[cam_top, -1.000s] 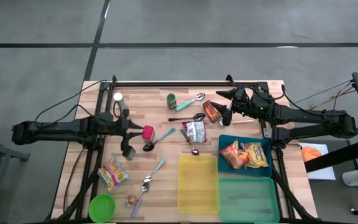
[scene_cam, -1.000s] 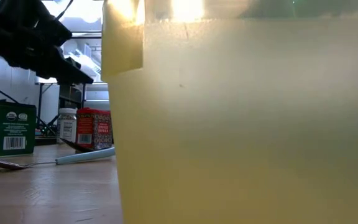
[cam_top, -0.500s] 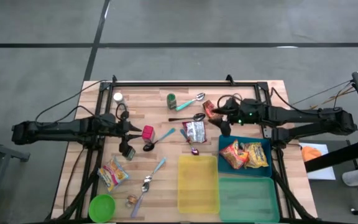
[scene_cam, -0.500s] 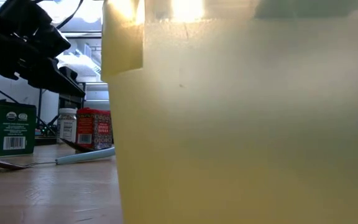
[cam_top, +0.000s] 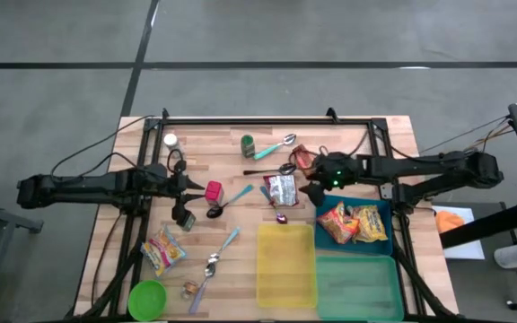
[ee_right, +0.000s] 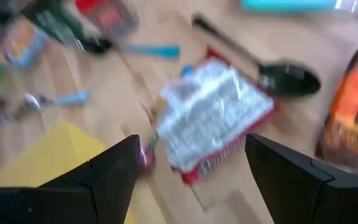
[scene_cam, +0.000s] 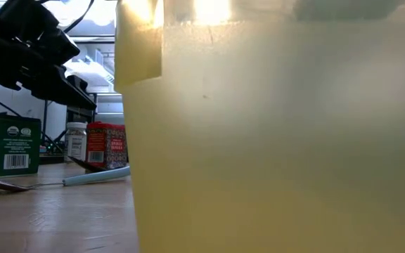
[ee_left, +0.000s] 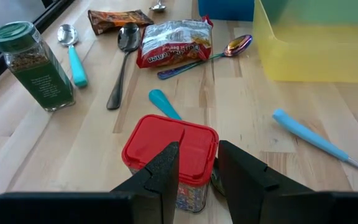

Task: Pick & Place Food Item
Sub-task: Put the red noodle pack into the blue bin

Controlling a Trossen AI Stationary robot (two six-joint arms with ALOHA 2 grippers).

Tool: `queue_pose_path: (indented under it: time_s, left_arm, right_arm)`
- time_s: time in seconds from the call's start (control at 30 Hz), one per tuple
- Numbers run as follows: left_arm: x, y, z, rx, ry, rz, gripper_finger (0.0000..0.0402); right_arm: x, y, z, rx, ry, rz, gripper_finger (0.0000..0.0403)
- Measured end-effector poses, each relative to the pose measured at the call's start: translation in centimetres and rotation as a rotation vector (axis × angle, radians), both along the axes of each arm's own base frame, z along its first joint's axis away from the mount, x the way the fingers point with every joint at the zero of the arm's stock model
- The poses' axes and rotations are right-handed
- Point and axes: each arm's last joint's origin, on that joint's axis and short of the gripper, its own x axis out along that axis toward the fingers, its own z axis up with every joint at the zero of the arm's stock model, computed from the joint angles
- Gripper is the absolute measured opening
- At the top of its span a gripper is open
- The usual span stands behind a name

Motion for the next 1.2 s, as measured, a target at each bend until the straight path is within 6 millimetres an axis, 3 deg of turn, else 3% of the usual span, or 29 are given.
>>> queue_pose_path:
  time_s: [0.4,0.63,1.2]
  left_arm:
    - [0.0,0.0,0.0,0.0,0.001,0.0,0.0115]
    - [0.0,0.0,0.0,-0.001,0.004,0.0,0.0115]
    - [0.0,0.0,-0.1,-0.003,0.007,0.001,0.0115]
  right_arm:
    - [5.4,-0.6,-0.7,0.053,0.477,0.099,0.0287]
    - [7.7,-0.9,-1.0,0.034,0.531,0.157,0.0287]
    - [9.7,-1.1,-4.6,0.056,0.645,0.168,0.0287]
